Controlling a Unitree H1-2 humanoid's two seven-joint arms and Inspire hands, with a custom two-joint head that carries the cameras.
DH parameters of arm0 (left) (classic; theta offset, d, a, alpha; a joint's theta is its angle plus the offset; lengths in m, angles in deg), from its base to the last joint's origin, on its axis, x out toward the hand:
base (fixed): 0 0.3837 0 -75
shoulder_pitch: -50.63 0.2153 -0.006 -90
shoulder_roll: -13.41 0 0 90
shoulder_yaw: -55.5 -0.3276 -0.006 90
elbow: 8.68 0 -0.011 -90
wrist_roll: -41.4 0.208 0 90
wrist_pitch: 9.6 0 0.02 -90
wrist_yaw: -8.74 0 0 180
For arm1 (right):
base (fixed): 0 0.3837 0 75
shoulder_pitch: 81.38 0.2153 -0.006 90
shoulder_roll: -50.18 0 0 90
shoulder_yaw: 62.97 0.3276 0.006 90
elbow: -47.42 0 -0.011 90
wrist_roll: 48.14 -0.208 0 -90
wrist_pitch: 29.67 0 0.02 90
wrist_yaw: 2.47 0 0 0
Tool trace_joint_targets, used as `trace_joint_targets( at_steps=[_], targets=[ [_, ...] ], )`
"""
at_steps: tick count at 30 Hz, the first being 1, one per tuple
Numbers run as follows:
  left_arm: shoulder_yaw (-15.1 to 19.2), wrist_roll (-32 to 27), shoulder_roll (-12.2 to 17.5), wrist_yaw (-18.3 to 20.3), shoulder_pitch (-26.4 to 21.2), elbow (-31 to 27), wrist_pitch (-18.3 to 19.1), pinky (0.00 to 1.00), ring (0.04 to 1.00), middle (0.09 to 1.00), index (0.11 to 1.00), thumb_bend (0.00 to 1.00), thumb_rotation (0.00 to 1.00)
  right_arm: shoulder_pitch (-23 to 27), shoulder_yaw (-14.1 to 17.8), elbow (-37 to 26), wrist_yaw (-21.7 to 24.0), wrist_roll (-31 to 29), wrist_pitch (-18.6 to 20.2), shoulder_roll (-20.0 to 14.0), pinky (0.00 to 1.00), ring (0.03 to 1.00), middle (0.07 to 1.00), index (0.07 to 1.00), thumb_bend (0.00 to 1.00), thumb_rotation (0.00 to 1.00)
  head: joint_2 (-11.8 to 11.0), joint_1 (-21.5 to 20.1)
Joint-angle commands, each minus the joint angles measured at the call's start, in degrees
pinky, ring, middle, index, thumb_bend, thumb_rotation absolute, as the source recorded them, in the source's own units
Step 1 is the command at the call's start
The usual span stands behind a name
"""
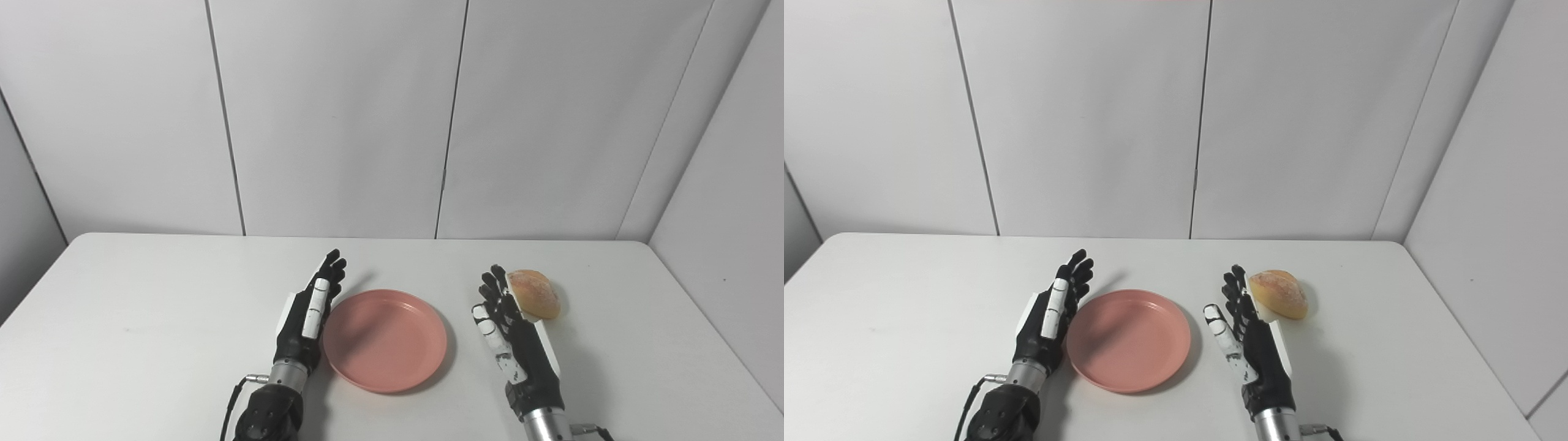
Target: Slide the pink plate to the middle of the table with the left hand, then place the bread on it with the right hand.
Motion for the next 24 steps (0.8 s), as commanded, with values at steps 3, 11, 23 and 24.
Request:
trace_joint_targets(
  at_steps=[3,11,23,24],
  targets=[
    [0.0,0.0,-1.0,-0.6,1.2,2.6,-3.0,0.96,0.948,0.939,0.923,0.71,1.00,3.6,0.5,-3.9,-1.8,6.5,0.3,-3.2,0.98,0.960,0.979,1.000,0.58,0.76,-0.2,0.0],
    [0.1,-0.8,-1.7,-0.1,1.8,1.0,-2.4,0.98,0.965,0.952,0.937,0.74,1.00,8.0,1.6,-3.6,-2.3,14.1,7.6,-8.6,0.93,0.948,0.956,0.989,0.65,0.59,-0.3,-0.1],
    [0.2,-0.6,-1.8,0.1,2.5,0.9,-2.4,1.00,0.972,0.957,0.945,0.72,1.00,14.8,-0.2,5.7,-0.8,20.0,10.4,-17.2,0.91,0.954,0.954,0.980,0.75,0.53,-0.3,-0.2],
    [0.1,-0.2,-1.7,-0.2,2.5,0.8,-2.5,1.00,0.973,0.957,0.945,0.72,1.00,15.2,-0.3,6.4,-0.7,20.5,10.4,-17.8,0.91,0.955,0.954,0.980,0.75,0.53,-0.2,-0.3]
  ],
)
